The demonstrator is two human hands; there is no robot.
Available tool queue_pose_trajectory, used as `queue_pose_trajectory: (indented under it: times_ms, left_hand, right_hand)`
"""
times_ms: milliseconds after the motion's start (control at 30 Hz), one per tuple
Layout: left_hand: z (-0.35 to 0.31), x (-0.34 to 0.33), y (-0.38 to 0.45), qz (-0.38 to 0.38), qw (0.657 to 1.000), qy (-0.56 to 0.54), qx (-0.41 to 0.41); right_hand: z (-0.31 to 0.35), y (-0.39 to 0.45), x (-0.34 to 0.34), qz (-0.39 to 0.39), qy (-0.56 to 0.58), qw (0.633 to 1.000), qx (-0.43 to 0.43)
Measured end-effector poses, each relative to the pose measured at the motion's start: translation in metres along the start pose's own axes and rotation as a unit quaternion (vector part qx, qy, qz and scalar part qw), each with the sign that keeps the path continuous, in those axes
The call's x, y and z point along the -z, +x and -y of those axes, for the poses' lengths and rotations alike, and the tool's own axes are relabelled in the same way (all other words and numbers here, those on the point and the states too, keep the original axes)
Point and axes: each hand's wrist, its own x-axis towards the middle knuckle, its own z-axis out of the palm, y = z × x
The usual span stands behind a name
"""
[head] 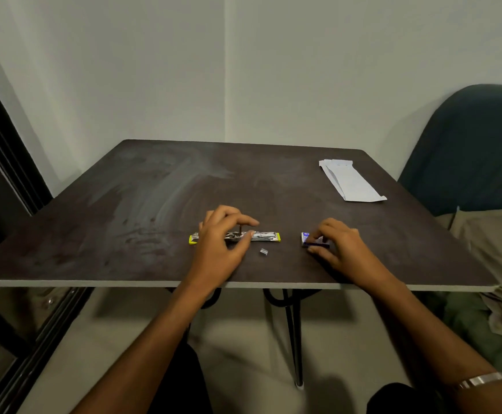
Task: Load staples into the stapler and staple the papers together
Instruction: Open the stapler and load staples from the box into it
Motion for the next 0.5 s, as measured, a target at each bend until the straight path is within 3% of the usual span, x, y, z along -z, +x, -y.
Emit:
queue_pose_trajectory:
  times_ms: [100, 267, 500]
  left_hand:
    - [-0.026, -0.024, -0.002, 0.051, 0.997, -0.043, -0.030]
    - [-0.040, -0.065, -0.001, 0.139, 0.990, -0.014, -0.018]
    - [-0.036, -0.099, 0.010, 0.176, 0.982, 0.064, 0.024]
  right_hand:
    - [-0.011, -0.014, 0.002, -0.016, 0.008, 0.999, -0.033]
    - [-0.021, -0.023, 0.002, -0.051, 0.058, 0.994, -0.076]
    - [-0.027, -0.018, -0.007, -0.081, 0.059, 0.987, -0.128]
